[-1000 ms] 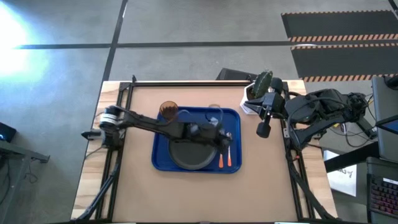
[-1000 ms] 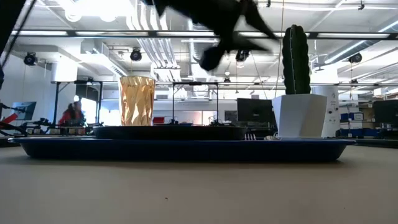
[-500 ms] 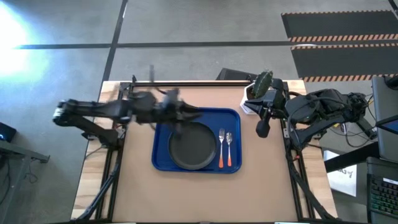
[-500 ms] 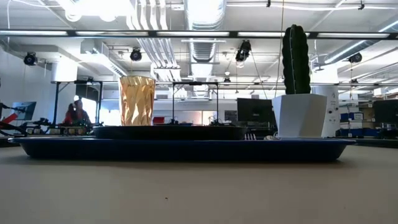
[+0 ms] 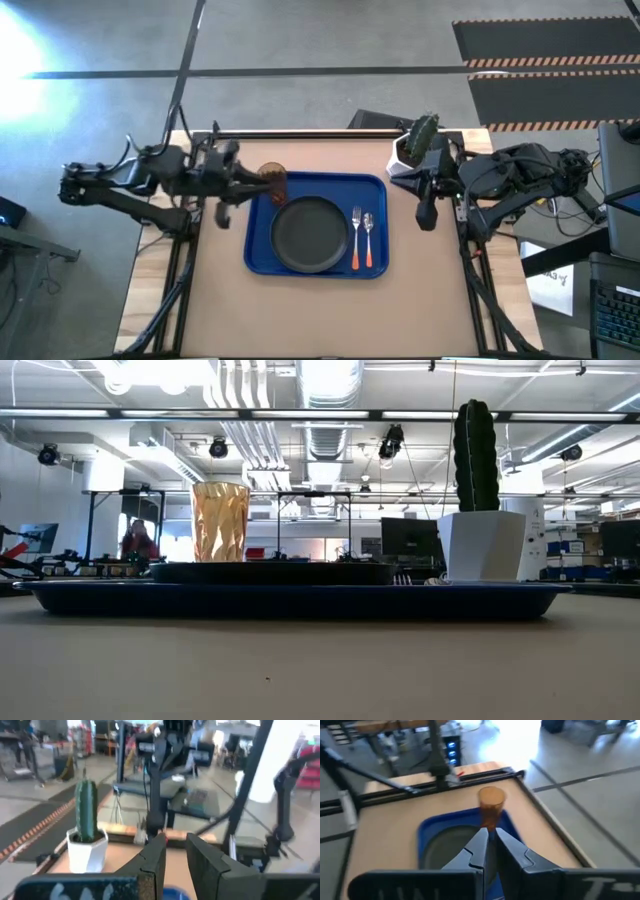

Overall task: Pick and place plate/cup/fork/spoon on tray
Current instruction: Adjust the blue tray on the table

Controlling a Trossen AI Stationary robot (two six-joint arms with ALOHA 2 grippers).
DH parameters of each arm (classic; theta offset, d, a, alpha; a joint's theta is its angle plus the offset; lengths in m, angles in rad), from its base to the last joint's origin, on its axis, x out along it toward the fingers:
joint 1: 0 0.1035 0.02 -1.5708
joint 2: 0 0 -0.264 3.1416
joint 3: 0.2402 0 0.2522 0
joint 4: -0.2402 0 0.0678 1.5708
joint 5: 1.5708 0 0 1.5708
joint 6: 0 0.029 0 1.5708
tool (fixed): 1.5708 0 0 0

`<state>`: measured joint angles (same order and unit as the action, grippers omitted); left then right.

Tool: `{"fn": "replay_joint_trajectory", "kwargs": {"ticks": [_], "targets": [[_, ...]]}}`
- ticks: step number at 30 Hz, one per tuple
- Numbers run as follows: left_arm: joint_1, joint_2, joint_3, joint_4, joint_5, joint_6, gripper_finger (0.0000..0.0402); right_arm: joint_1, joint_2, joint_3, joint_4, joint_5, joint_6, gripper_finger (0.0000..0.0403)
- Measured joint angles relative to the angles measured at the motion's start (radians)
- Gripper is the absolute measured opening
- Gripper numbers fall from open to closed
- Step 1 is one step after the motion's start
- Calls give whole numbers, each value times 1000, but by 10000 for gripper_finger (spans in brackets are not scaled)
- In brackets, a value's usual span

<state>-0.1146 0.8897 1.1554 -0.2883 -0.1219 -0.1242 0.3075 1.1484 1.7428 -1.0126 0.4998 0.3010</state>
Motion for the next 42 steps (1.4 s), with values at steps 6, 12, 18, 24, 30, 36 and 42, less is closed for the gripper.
{"fn": "replay_joint_trajectory", "kwargs": {"ticks": [6, 12, 18, 24, 30, 36, 42], "targets": [[1, -145, -7, -223, -3, -38, 58, 0, 0, 0, 2, -11, 46, 22], [1, -309, -7, -371, -2, -124, 58, 2, -15, 0, 18, -85, -9, 22], [1, -439, -25, -413, 85, -28, 58, 2, -98, 0, 75, -241, -100, 22], [1, -532, -84, -456, 164, 26, 58, 2, -189, 0, 133, -354, -210, 22], [0, -598, -144, -465, 222, 28, 58, 2, -250, -2, 141, -481, -249, 22], [0, -681, -167, -456, 307, 79, 58, 2, -322, -63, 140, -533, -250, 22], [1, -764, -224, -445, 311, 78, 58, 2, -455, -227, 252, -526, -247, 22]]}}
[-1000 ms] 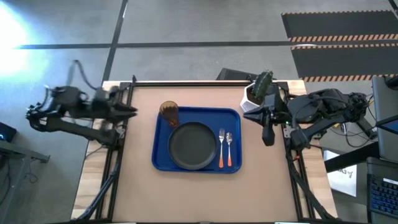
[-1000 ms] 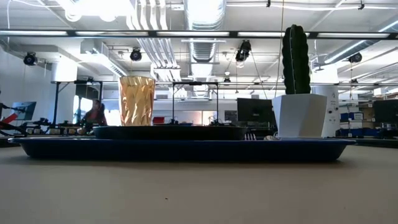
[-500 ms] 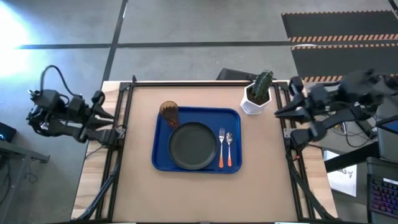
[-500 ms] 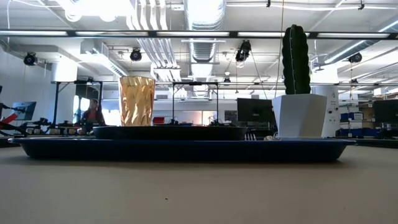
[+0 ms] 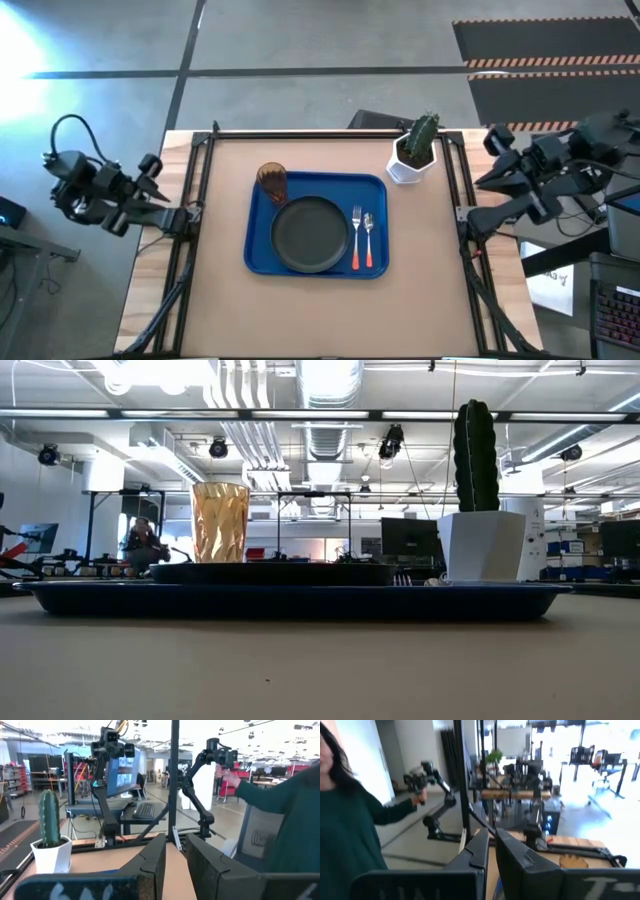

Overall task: Pick and place plate/cup/fork/spoon on tray
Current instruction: Adjust the blue tray on the table

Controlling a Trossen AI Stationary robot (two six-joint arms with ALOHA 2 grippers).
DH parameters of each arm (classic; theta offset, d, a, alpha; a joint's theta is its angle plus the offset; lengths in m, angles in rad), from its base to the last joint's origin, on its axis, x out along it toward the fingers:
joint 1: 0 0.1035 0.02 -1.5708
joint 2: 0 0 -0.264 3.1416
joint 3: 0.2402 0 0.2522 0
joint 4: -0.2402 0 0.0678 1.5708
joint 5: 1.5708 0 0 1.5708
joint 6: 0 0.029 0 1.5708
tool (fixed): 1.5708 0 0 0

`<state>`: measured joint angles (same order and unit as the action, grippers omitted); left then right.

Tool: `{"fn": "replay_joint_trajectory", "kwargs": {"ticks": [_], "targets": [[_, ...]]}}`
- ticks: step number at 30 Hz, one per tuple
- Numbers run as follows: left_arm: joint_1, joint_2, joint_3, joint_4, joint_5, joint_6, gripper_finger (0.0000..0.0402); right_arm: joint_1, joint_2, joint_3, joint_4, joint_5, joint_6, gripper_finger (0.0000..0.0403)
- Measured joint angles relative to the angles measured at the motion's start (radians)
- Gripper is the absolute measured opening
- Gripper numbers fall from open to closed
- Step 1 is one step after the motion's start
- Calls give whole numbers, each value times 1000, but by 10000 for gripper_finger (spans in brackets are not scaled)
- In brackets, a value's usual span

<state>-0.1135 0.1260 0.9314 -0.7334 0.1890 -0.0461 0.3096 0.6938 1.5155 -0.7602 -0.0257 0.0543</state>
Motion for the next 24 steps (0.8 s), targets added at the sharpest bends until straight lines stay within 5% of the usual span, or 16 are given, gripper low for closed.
{"fn": "replay_joint_trajectory", "kwargs": {"ticks": [9, 24], "targets": [[0, -74, -116, 46, 0, -38, 58, 0, -243, -393, 216, 60, 155, 22], [0, -119, -179, 63, -3, -52, 58, 0, -573, -966, 664, 51, 182, 22]]}}
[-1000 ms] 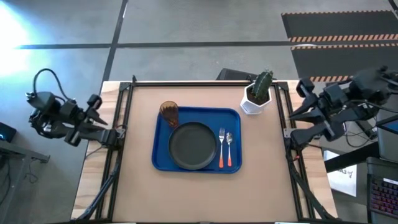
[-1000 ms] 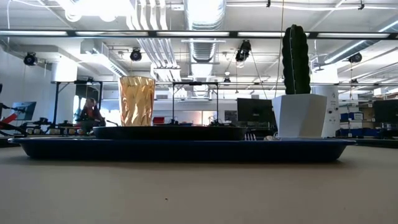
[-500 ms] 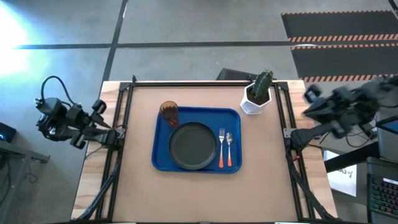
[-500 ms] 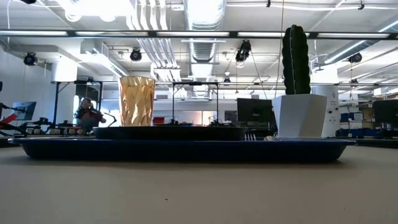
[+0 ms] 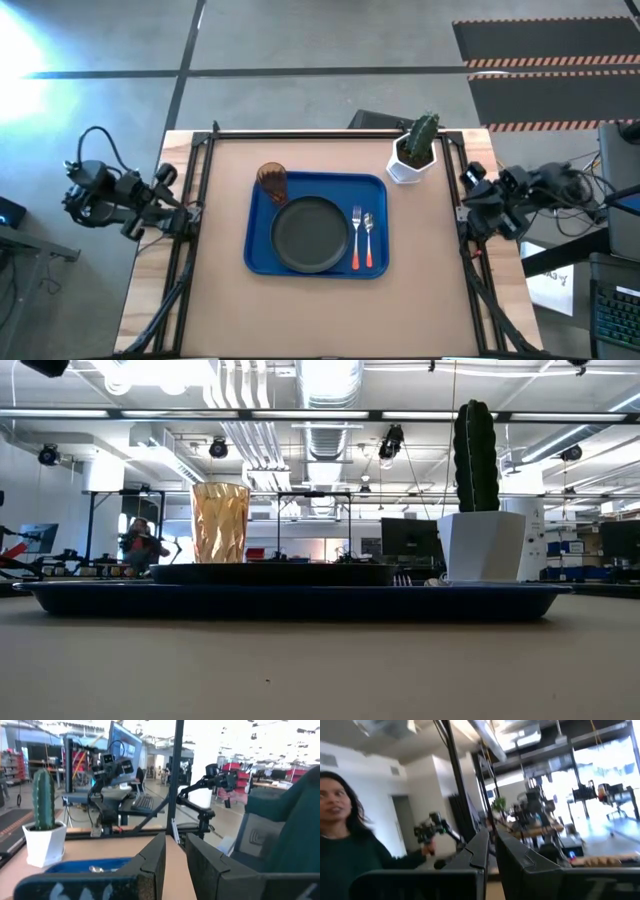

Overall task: Pick and place plate/cup/fork/spoon on tray
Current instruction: Adjust the blue tray on the table

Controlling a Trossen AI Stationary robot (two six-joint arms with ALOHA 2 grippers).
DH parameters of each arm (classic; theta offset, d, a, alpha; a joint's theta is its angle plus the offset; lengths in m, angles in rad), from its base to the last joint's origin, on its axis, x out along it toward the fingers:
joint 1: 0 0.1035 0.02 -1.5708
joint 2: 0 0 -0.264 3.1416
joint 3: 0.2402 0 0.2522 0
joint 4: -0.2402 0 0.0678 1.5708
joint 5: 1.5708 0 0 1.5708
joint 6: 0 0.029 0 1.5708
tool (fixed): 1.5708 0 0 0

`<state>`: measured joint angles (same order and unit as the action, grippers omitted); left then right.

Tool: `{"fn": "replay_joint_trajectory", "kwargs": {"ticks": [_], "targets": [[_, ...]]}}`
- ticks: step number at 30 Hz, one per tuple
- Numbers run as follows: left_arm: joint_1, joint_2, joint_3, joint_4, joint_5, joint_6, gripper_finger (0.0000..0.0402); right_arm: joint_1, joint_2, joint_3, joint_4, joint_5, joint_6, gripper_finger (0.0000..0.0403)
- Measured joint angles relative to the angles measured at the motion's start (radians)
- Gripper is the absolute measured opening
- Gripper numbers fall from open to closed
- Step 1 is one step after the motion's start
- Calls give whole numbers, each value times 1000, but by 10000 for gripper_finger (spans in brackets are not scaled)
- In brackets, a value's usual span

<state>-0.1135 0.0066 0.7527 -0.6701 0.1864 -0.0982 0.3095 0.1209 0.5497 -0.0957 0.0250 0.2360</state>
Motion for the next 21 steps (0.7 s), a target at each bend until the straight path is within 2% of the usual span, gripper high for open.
{"fn": "replay_joint_trajectory", "kwargs": {"ticks": [9, 11, 17, 21], "targets": [[-1, -6, -54, 17, 0, -1, 58, 0, -117, -315, 393, -54, 0, 22], [-1, -6, -60, 38, 1, -1, 58, 0, -120, -374, 435, -55, 0, 22], [0, -7, -152, 80, 3, -59, 58, 0, -118, -464, 555, -52, 26, 22], [0, -8, -251, 177, 2, -102, 58, 0, -120, -500, 622, -53, 27, 22]]}}
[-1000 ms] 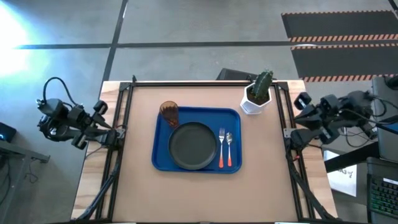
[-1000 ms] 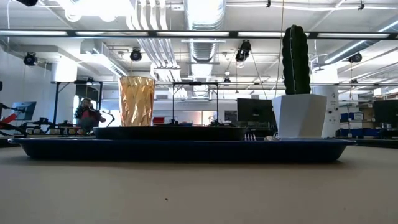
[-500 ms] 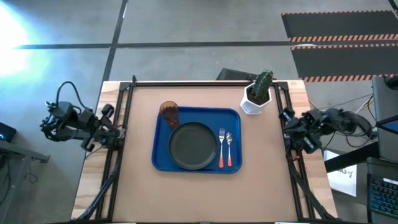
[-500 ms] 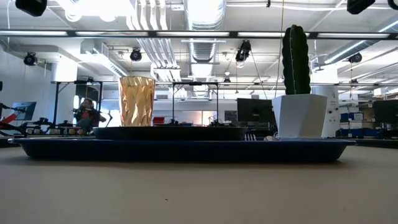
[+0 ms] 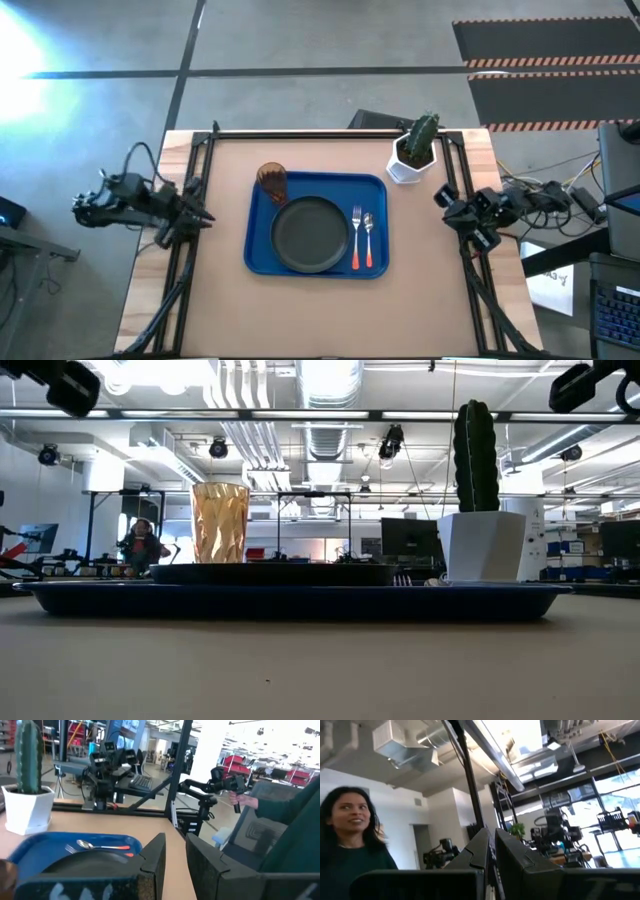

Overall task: Pick and place plate/cup/fork/spoon on tray
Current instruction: Adjust the blue tray on the table

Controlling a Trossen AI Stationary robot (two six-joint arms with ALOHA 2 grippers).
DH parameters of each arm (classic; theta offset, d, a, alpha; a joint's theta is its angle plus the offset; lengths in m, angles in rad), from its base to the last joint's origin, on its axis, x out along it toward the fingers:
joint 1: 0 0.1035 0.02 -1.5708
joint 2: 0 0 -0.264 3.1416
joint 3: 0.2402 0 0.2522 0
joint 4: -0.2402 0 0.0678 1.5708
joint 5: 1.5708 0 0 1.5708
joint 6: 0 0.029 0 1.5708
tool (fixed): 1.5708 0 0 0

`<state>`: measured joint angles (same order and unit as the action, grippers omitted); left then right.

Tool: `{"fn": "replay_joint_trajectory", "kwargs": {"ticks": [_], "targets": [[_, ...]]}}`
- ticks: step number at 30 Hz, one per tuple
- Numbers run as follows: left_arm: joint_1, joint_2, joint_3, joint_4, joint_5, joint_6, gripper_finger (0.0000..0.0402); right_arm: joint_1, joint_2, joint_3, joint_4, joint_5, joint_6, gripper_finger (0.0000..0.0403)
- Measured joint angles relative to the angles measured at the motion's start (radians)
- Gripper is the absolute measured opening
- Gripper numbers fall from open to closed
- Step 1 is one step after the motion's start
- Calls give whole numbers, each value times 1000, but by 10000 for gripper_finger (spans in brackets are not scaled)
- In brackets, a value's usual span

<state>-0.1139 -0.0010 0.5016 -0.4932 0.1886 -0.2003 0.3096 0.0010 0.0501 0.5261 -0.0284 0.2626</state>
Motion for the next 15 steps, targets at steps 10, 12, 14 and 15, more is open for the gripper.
{"fn": "replay_joint_trajectory", "kwargs": {"ticks": [10, 12, 14, 15], "targets": [[0, 0, -191, 256, -1, -74, 58, 0, 0, -18, 11, -2, 13, 22], [0, 0, -235, 317, 0, -82, 58, 0, 0, -19, 11, -2, 15, 22], [0, 0, -284, 404, -1, -83, 58, 0, 0, -18, 11, -2, 18, 22], [0, 0, -312, 443, -1, -84, 58, 0, 0, -18, 11, -2, 24, 22]]}}
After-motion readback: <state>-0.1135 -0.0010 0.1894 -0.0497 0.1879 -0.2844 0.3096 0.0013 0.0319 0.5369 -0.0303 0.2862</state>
